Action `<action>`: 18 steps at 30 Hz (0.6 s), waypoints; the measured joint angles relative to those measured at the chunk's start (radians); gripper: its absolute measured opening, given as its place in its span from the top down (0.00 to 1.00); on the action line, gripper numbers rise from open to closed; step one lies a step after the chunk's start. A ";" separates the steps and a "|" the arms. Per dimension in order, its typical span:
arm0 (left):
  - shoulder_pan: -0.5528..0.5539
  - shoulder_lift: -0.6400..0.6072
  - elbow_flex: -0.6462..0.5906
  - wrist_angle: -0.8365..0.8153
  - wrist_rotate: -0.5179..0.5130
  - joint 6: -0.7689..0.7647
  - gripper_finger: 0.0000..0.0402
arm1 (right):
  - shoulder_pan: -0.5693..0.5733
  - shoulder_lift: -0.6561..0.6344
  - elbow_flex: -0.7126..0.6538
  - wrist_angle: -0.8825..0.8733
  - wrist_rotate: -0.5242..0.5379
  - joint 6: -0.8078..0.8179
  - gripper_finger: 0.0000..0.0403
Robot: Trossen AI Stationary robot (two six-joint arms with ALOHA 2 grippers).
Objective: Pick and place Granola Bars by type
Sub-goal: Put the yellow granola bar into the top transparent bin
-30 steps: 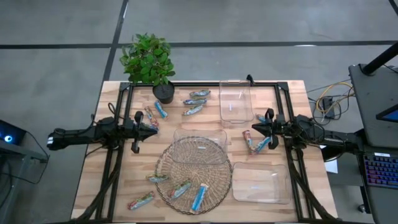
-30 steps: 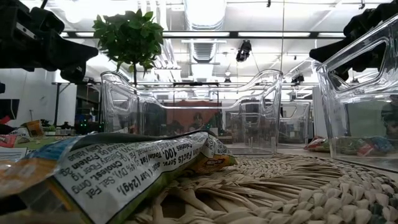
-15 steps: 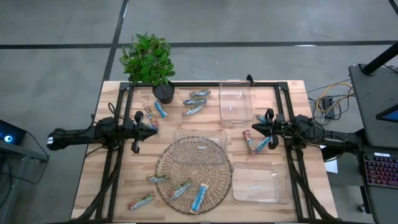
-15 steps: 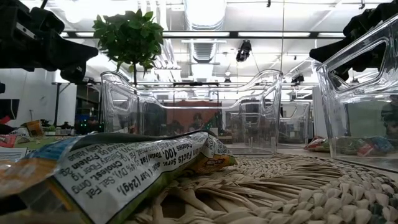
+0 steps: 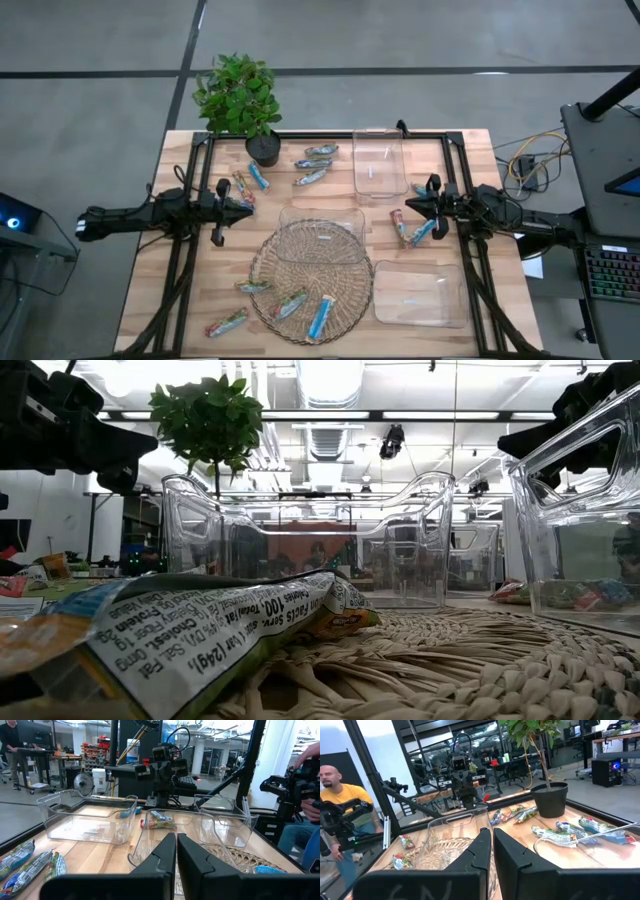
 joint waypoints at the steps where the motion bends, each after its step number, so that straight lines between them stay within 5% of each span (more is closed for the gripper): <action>1: 0.000 0.000 0.000 0.000 0.000 0.000 1.00 | 0.000 0.000 0.000 0.000 0.000 -0.001 0.97; 12: 0.000 0.000 0.000 0.000 0.000 0.000 1.00 | 0.000 0.001 0.001 0.023 -0.001 0.005 0.97; 18: 0.000 0.000 0.000 0.000 0.000 0.000 1.00 | 0.000 0.044 0.130 -0.072 -0.062 0.034 0.97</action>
